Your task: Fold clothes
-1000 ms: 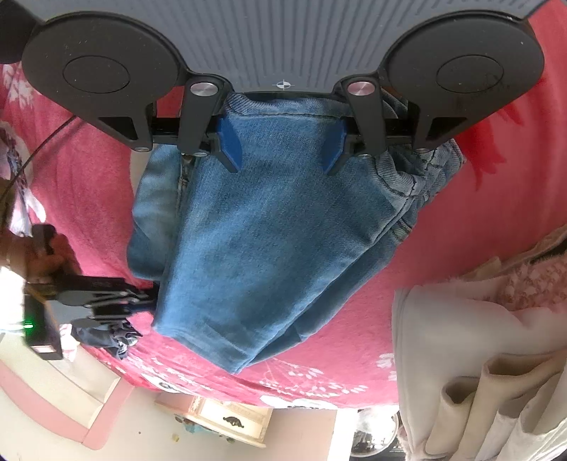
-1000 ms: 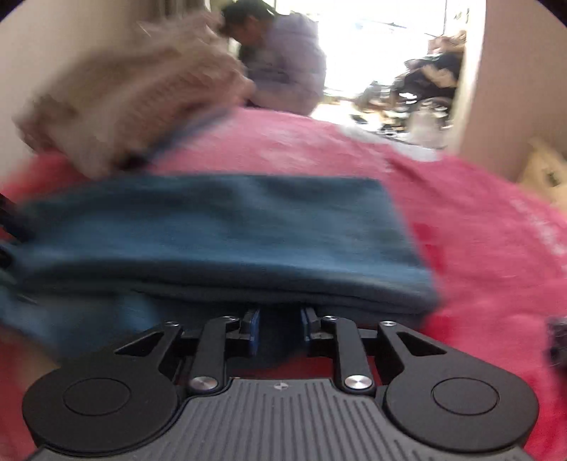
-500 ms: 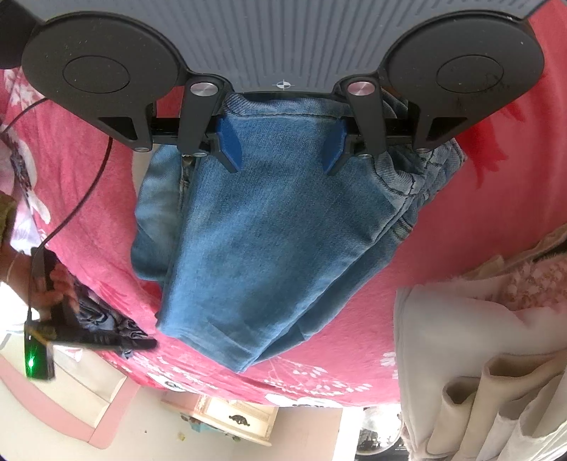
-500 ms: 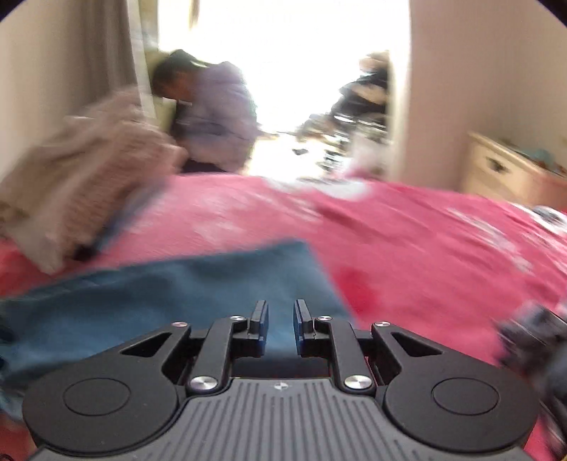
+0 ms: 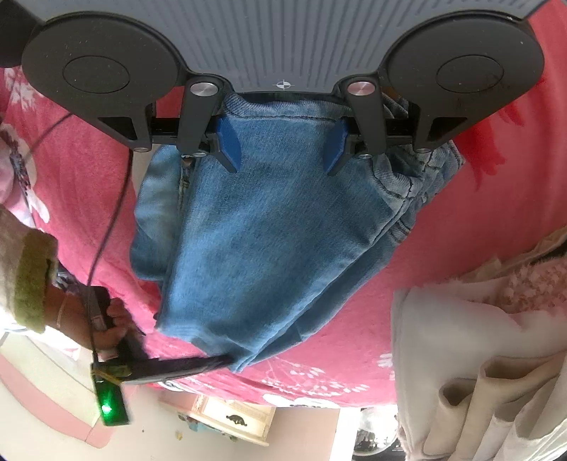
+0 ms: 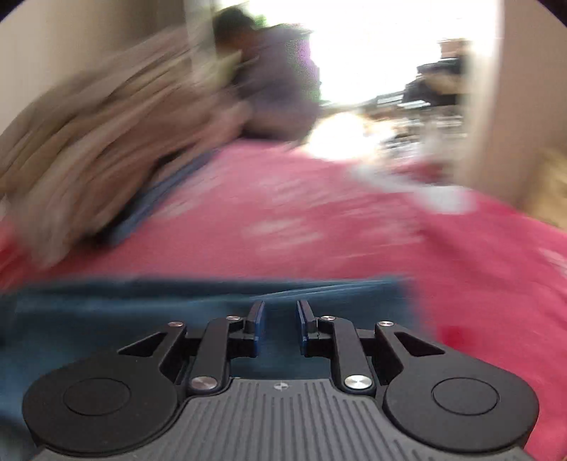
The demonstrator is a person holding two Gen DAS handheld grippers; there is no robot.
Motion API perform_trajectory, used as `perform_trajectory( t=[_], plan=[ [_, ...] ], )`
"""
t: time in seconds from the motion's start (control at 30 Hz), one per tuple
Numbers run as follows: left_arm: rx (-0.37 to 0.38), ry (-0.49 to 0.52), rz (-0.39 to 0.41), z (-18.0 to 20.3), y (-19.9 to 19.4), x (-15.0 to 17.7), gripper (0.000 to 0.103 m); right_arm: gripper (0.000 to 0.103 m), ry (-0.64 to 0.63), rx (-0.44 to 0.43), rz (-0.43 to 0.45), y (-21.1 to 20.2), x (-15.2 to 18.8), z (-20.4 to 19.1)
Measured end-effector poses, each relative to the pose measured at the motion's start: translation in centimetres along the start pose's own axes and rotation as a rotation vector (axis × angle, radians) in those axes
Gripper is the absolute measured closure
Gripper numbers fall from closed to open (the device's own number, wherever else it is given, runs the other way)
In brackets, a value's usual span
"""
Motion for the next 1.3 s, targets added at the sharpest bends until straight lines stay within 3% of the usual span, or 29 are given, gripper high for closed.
perform_trajectory(
  t=[0.07,0.13,0.23,0.27,0.33,0.37,0.5,0.6,0.7,0.73,0.8,0.87,0.97,1.1,1.2,1.23,1.27,1.3],
  plan=[
    [0.001,-0.001,0.003,-0.1,-0.1,0.1,0.051,0.086,0.047,-0.013,-0.004,1.7,0.3,1.5],
    [0.003,-0.013,0.008,-0.2,-0.2,0.2,0.051,0.100,0.163,0.043,-0.004,2.0,0.3,4.1],
    [-0.004,-0.026,0.018,-0.2,-0.3,0.5,0.050,0.094,0.353,0.196,0.024,-0.8,1.0,8.3],
    [-0.007,-0.027,0.019,-0.2,-0.3,0.5,0.050,0.089,0.375,0.190,0.041,-2.5,1.2,8.5],
    [-0.007,-0.031,0.019,-0.2,-0.3,0.5,0.050,0.088,0.381,0.157,0.072,-6.0,1.6,7.8],
    [-0.004,-0.032,0.017,-0.3,-0.3,0.4,0.050,0.080,0.384,0.133,0.087,-8.3,1.9,6.7],
    [0.001,-0.031,0.010,-0.4,-0.3,0.3,0.050,0.076,0.445,-0.059,0.072,-12.8,3.9,1.9],
    [0.001,-0.031,0.010,-0.4,-0.3,0.3,0.050,0.076,0.646,-0.206,0.004,-13.3,6.8,-1.8],
    [-0.002,-0.035,0.018,-0.4,-0.4,0.4,0.050,0.050,0.884,-0.190,-0.025,-12.5,9.5,-3.1],
    [-0.004,-0.038,0.022,-0.3,-0.5,0.4,0.050,0.046,0.959,-0.167,-0.027,-12.2,10.2,-3.3],
    [-0.010,-0.043,0.030,-0.2,-0.5,0.5,0.050,0.046,1.093,-0.120,-0.030,-11.4,11.6,-3.5],
    [-0.014,-0.045,0.035,-0.1,-0.6,0.6,0.050,0.049,1.139,-0.082,-0.012,-9.9,12.1,-3.2],
    [-0.010,-0.046,0.037,-0.2,-0.7,0.8,0.050,0.092,1.192,-0.112,0.062,-9.4,12.1,-2.9],
    [-0.007,-0.051,0.038,-0.3,-0.8,0.9,0.050,0.093,1.334,-0.254,0.276,-9.8,13.3,-2.3],
    [-0.009,-0.047,0.035,-0.2,-0.7,0.9,0.049,0.087,1.501,-0.312,0.265,-7.9,17.0,-2.3],
    [-0.010,-0.043,0.034,-0.2,-0.7,0.8,0.049,0.092,1.526,-0.280,0.224,-7.7,17.9,-2.3],
    [-0.009,-0.041,0.032,-0.2,-0.7,0.8,0.049,0.091,1.531,-0.271,0.236,-8.3,18.1,-2.3],
    [-0.008,-0.040,0.031,-0.2,-0.7,0.7,0.049,0.080,1.536,-0.263,0.249,-8.9,18.4,-2.2]
  ],
)
Point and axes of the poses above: each gripper's, at about its wrist camera, not at the fingertips, and y roughly the way its jaws point, z to its right, x to its underside, the point moved 3 cm from there along y, roughly the way its jaws point, and after that the axes turned 13 degrees about -y, right-handed, at the moved point
